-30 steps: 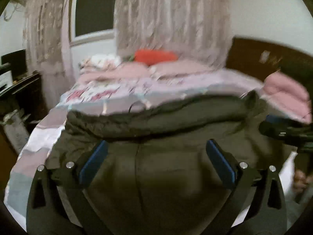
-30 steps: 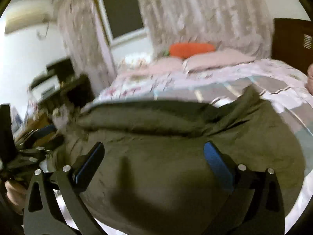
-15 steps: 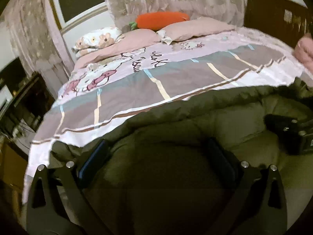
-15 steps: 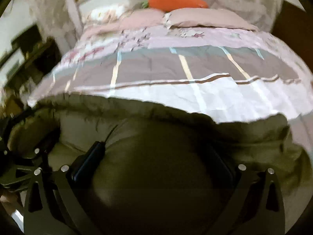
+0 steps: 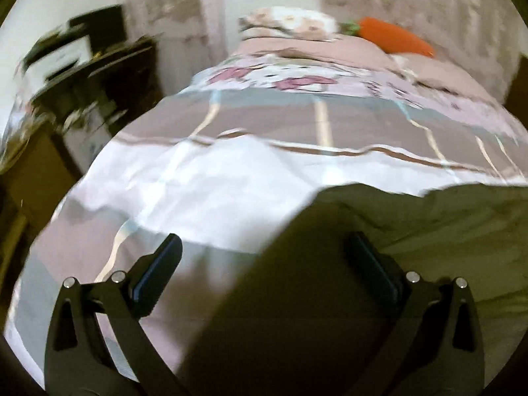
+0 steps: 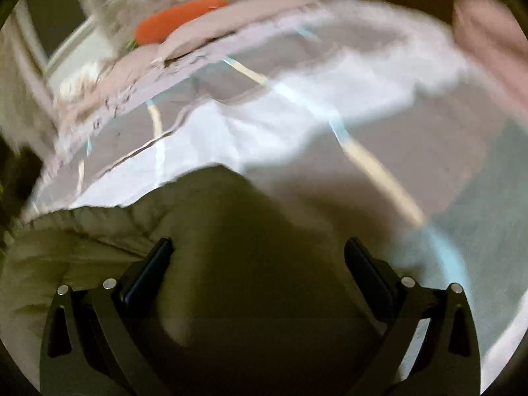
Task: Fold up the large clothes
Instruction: 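Open both tools, release the jacket and press it flat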
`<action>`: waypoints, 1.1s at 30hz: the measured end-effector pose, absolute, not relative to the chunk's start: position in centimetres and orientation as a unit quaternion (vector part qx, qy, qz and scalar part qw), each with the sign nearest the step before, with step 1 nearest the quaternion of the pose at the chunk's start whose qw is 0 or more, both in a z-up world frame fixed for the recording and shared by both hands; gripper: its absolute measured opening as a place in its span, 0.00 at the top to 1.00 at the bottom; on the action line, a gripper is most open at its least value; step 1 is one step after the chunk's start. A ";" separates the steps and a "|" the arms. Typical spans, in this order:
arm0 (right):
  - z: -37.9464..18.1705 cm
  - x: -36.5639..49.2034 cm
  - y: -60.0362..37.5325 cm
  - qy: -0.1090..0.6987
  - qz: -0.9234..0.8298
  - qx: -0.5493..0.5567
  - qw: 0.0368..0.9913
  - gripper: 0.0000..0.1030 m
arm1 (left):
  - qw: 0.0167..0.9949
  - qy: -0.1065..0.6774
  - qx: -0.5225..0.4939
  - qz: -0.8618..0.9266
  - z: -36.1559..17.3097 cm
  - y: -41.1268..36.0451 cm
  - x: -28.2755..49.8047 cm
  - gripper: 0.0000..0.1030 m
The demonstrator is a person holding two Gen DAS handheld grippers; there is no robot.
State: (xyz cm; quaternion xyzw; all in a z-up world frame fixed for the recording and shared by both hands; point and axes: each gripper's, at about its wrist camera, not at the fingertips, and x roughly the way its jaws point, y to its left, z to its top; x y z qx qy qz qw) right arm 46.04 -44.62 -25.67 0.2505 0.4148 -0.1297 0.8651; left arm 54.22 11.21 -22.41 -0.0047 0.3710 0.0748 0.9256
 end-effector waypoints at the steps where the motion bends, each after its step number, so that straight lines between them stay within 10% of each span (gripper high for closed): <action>1: -25.8 45.8 -44.6 0.407 -0.133 0.252 0.868 0.01 | 0.926 0.368 -0.030 0.075 -22.9 12.0 53.9 0.02; 19: -24.7 45.5 -42.5 0.399 -0.201 0.188 0.875 0.01 | 0.939 0.322 -0.026 0.117 -21.1 11.4 51.5 0.02; 26: -17.2 38.6 -34.8 0.210 -0.024 0.215 0.953 0.01 | 0.980 0.152 -0.109 -0.066 -10.8 5.7 40.9 0.02; 33: -21.9 40.5 -32.1 0.276 -0.040 0.142 0.950 0.01 | 0.959 0.277 -0.038 -0.053 -20.9 0.7 43.1 0.02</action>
